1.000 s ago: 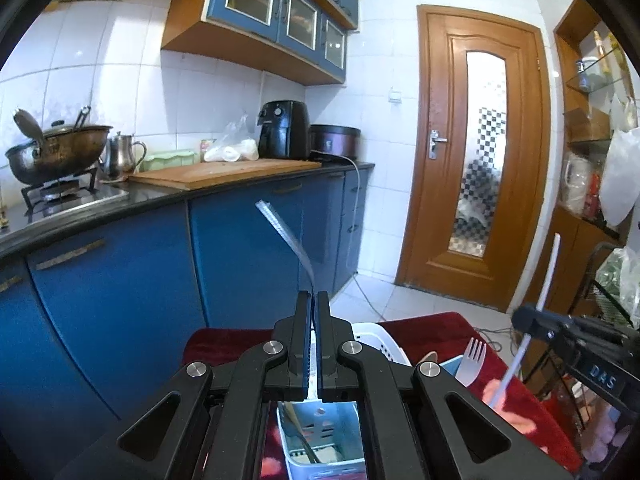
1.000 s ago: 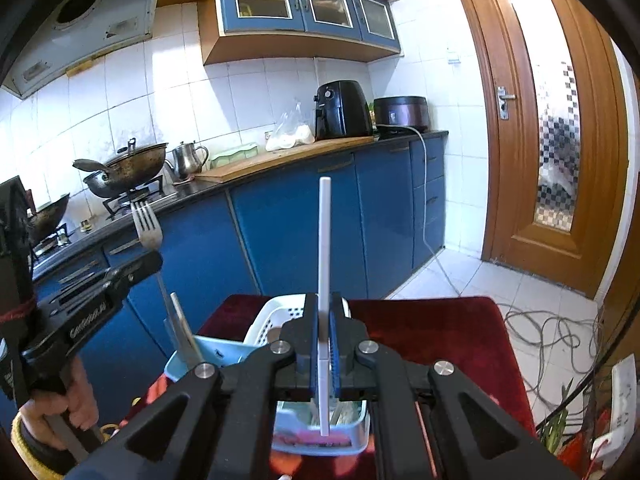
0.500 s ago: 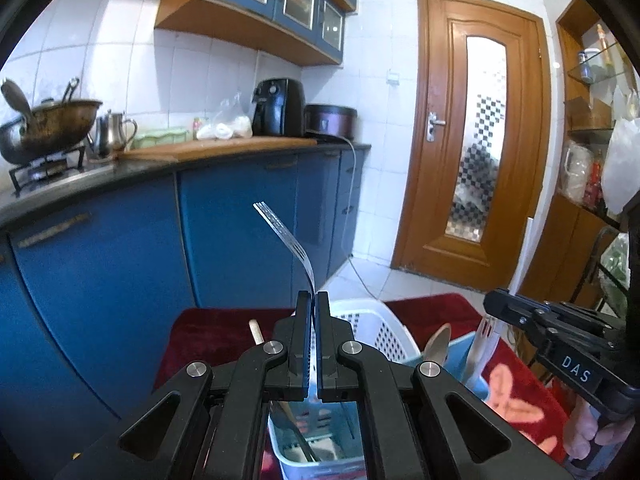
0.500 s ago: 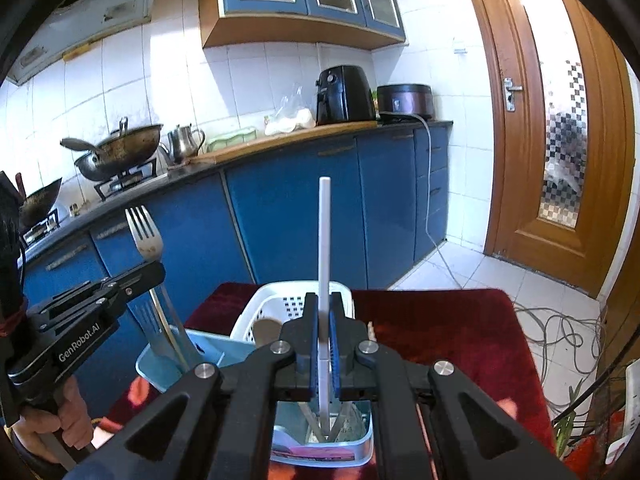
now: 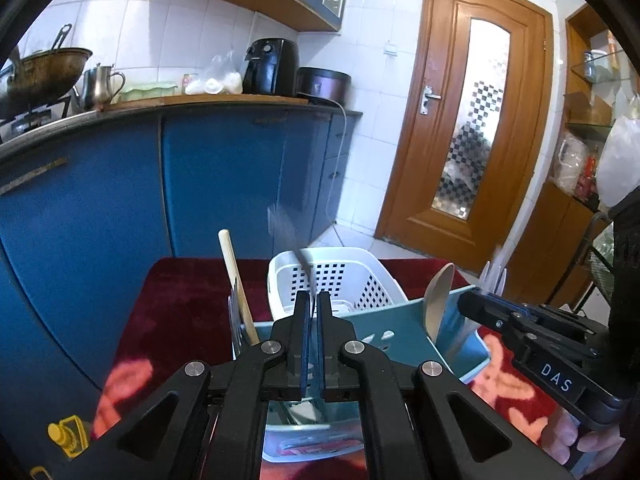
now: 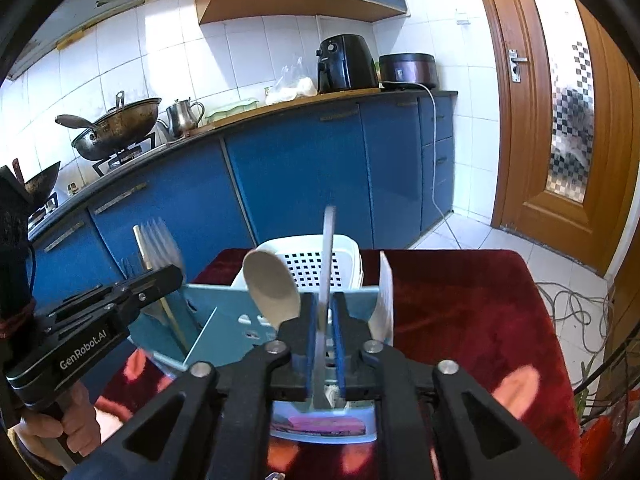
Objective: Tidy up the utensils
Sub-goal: 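Carry both utensils over the holder and drop them in, opening both tools, then withdraw both tools from the holder back over the remaining utensils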
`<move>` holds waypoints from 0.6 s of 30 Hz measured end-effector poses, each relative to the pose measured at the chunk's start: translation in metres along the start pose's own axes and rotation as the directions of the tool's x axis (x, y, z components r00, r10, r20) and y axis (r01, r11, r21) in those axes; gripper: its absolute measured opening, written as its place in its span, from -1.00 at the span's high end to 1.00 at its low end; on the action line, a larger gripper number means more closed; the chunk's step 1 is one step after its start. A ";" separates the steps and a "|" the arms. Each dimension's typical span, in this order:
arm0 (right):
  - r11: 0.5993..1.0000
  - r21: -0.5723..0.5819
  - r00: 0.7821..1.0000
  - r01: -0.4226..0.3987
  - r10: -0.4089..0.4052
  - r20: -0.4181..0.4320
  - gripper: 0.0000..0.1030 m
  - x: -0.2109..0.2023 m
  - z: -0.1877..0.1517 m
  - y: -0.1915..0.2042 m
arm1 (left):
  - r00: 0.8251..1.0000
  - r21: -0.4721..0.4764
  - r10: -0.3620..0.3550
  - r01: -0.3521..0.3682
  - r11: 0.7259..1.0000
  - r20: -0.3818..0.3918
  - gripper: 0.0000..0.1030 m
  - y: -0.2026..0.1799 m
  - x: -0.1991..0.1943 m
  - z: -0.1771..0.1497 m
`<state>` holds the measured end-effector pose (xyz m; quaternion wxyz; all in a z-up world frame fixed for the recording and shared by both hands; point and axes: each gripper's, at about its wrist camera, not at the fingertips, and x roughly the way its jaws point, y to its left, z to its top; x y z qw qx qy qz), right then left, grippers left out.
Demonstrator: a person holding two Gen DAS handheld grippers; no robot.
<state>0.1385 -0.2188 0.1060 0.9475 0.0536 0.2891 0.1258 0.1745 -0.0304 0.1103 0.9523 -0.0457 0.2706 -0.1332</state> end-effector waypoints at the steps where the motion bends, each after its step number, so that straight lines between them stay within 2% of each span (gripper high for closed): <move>1: 1.000 0.006 1.000 -0.006 0.006 0.000 0.59 0.000 0.000 -0.001 | 1.000 0.002 -0.003 0.003 1.000 0.000 0.84 0.000 0.000 -0.001; 6: 0.999 0.033 1.000 -0.021 0.021 0.007 0.59 -0.005 -0.002 -0.003 | 1.000 0.038 0.004 -0.004 0.999 0.008 0.78 -0.009 -0.007 -0.001; 14: 0.997 0.067 0.998 -0.036 0.033 0.045 0.57 -0.027 -0.001 -0.002 | 1.000 0.035 -0.013 0.013 0.999 0.003 0.76 -0.011 -0.021 -0.002; 18: 0.996 0.078 0.997 -0.043 0.038 0.069 0.43 -0.041 -0.001 -0.001 | 1.000 0.026 -0.026 0.026 0.999 0.008 0.72 -0.010 -0.030 -0.002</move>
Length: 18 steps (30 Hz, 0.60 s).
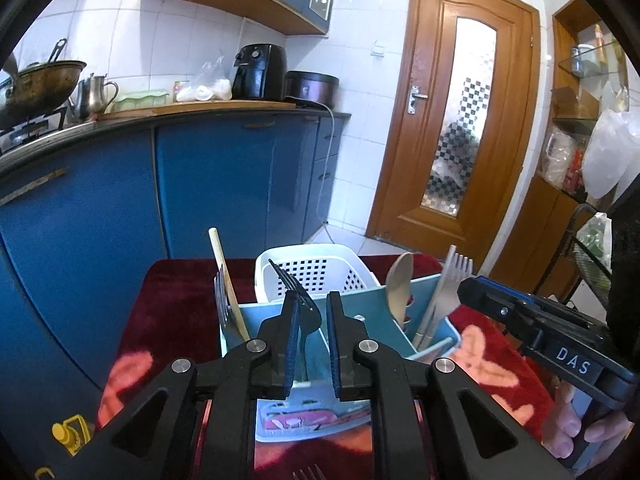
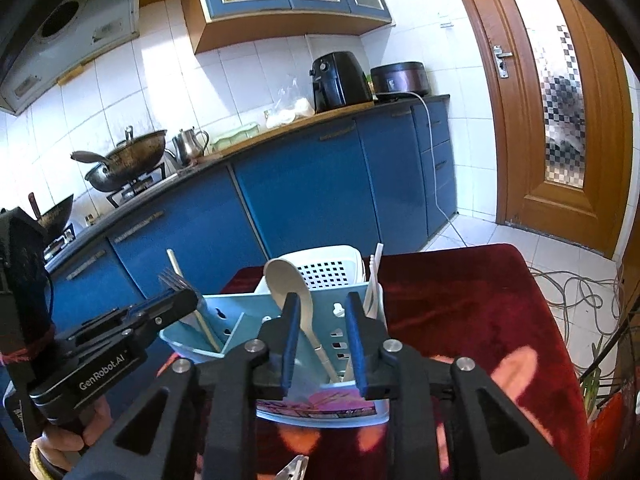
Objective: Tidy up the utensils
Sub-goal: 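Withdraw both tools from the holder back over the remaining utensils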
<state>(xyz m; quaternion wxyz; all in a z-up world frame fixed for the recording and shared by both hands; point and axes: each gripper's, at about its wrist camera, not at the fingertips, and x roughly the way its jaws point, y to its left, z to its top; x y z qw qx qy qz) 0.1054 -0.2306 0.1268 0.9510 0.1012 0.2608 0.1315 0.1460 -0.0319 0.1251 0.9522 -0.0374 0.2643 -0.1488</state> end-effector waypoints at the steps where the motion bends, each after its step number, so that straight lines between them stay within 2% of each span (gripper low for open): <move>1: 1.000 0.002 1.000 -0.002 0.002 0.003 0.40 -0.004 0.000 0.001 | 1.000 0.000 -0.001 0.001 1.000 0.004 0.67 0.000 -0.003 0.000; 2: 1.000 0.003 1.000 -0.004 0.004 0.005 0.38 -0.006 -0.001 0.002 | 1.000 0.002 0.000 0.000 1.000 0.005 0.63 -0.001 -0.006 0.000; 4: 1.000 0.005 1.000 -0.009 0.009 0.006 0.35 -0.013 -0.002 0.005 | 1.000 0.007 0.001 -0.001 1.000 0.007 0.38 -0.002 -0.012 -0.001; 5: 1.000 0.007 1.000 -0.011 0.011 0.005 0.34 -0.016 -0.003 0.006 | 1.000 0.010 0.001 -0.001 1.000 0.009 0.34 -0.003 -0.014 -0.002; 18: 1.000 0.026 1.000 -0.013 0.014 -0.006 0.24 -0.050 -0.021 0.020 | 1.000 -0.020 -0.003 0.003 1.000 -0.005 0.33 -0.003 -0.054 -0.018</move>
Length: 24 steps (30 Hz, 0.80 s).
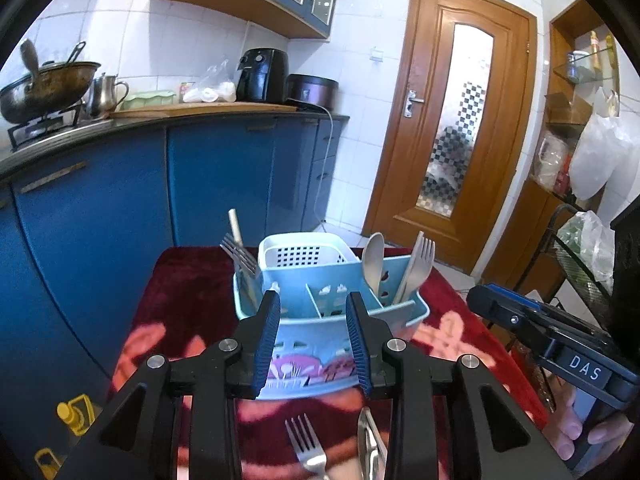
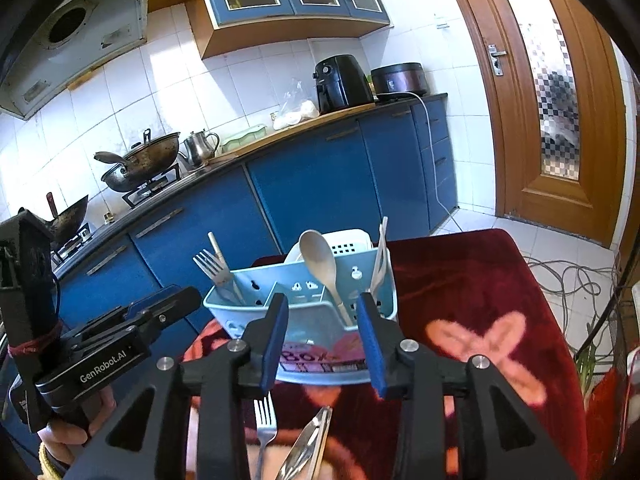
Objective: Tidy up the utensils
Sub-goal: 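Withdraw both tools from the holder back over the remaining utensils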
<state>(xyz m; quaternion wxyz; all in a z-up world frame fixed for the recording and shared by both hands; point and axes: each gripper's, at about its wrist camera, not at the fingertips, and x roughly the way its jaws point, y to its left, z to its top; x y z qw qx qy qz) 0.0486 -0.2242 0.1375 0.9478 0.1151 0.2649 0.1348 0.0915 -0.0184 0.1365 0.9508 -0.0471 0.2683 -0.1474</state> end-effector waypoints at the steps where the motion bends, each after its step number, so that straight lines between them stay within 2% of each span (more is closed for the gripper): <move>1: 1.000 0.004 1.000 -0.002 0.002 -0.001 0.23 -0.002 -0.002 0.001 | 1.000 -0.002 0.002 -0.002 1.000 -0.002 0.33 0.000 -0.003 -0.002; 16: 1.000 0.014 0.999 -0.003 0.003 -0.037 0.11 -0.043 -0.041 0.012 | 0.998 0.019 -0.004 0.005 1.000 -0.057 0.32 -0.007 -0.059 -0.041; 24: 1.000 -0.006 0.995 0.013 -0.013 -0.099 0.11 -0.045 -0.069 0.017 | 0.995 0.000 0.002 -0.002 1.000 -0.101 0.30 -0.005 -0.067 -0.066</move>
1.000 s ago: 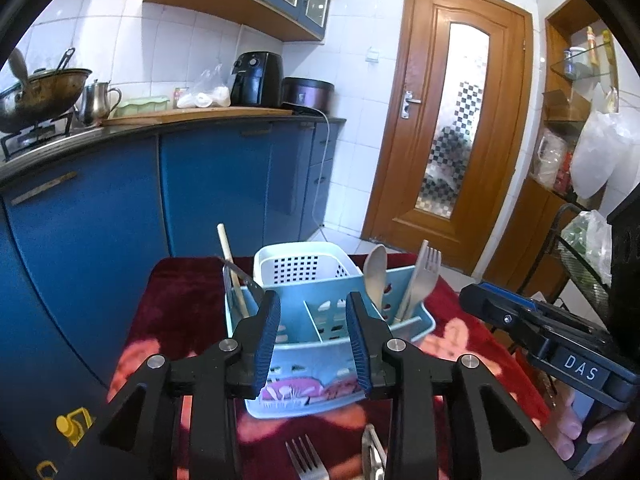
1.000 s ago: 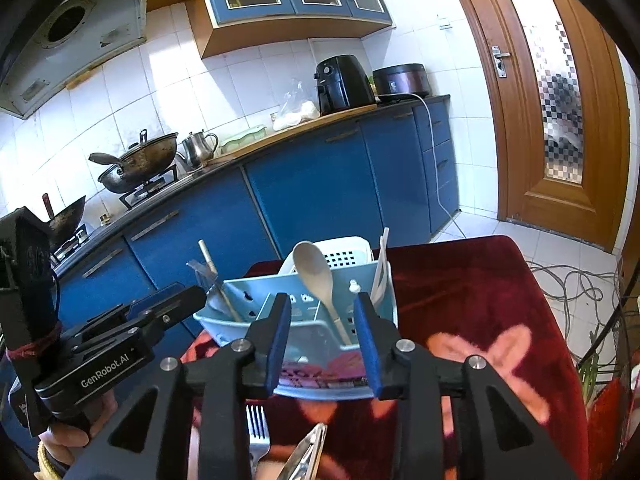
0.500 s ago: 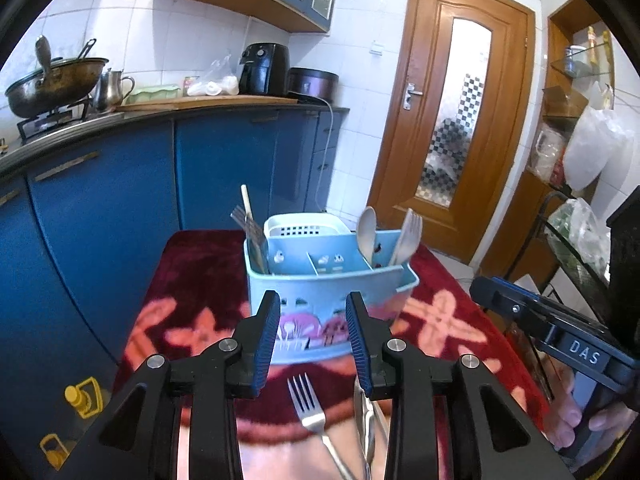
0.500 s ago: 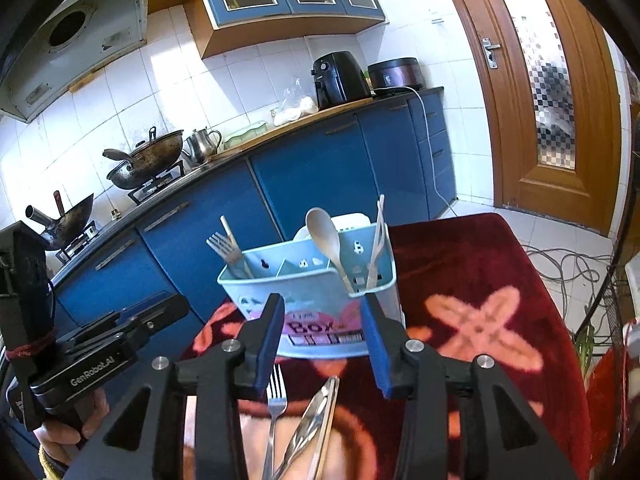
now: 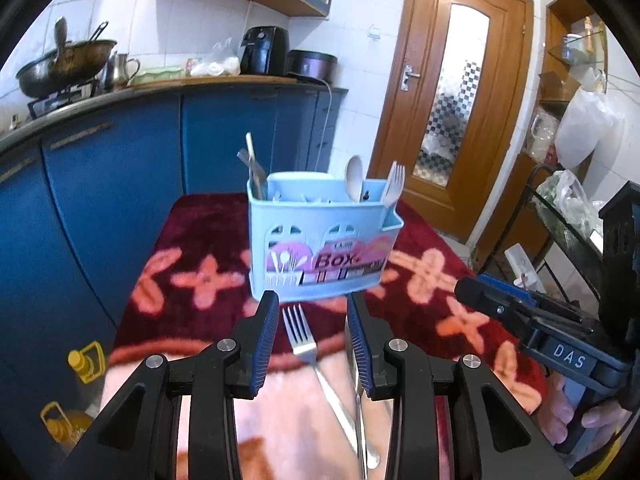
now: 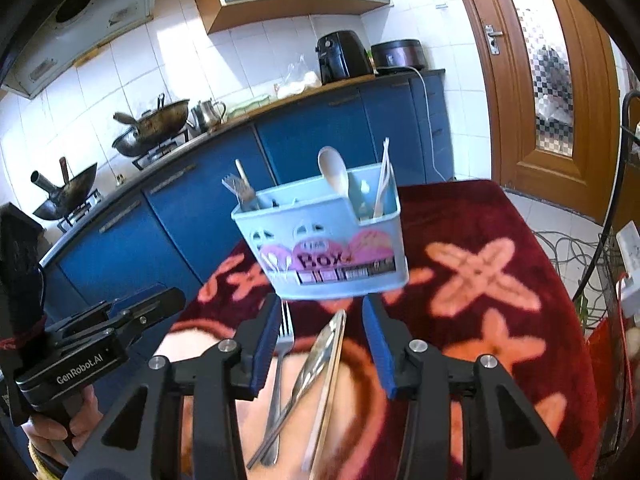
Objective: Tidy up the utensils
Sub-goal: 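Withdraw both tools from the holder back over the remaining utensils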
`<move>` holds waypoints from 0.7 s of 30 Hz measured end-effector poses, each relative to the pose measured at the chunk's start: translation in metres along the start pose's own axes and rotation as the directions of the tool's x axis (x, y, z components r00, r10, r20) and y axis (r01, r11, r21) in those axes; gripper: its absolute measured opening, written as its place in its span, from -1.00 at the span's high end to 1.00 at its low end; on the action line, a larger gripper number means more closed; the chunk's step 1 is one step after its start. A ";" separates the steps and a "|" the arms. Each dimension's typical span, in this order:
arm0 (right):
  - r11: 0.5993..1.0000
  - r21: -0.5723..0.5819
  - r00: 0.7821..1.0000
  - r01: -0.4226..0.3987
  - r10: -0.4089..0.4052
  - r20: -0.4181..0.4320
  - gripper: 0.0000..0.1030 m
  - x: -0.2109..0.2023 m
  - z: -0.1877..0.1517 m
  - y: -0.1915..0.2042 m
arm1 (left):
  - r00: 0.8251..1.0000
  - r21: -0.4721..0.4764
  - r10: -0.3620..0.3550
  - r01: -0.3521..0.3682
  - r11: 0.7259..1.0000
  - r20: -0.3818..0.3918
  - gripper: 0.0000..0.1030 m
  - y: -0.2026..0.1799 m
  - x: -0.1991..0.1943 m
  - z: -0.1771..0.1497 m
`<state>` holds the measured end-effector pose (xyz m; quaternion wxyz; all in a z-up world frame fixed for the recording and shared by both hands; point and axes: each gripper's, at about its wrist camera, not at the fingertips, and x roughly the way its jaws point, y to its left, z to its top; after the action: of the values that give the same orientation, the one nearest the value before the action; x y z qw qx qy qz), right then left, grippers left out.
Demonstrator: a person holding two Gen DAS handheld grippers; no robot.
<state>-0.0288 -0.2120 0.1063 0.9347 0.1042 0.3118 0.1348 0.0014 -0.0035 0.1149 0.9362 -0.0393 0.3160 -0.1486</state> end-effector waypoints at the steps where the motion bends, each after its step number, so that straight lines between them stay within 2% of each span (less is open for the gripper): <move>1: 1.000 0.002 1.000 0.001 -0.001 -0.009 0.11 0.001 -0.004 0.000 | 1.000 -0.006 0.002 -0.002 1.000 -0.007 0.30 0.001 0.001 -0.003; 16: 1.000 0.019 0.994 0.006 -0.004 -0.111 0.13 0.034 -0.044 -0.004 | 0.993 -0.054 0.063 -0.068 0.996 -0.096 0.30 0.021 0.033 -0.043; 21: 1.000 0.022 0.985 0.010 -0.006 -0.170 0.26 0.056 -0.058 -0.005 | 0.988 -0.071 0.066 -0.077 0.995 -0.139 0.30 0.027 0.049 -0.057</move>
<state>-0.0208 -0.1925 0.0284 0.9040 0.1014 0.3925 0.1358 0.0113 0.0090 0.0366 0.9149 -0.0533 0.3862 -0.1051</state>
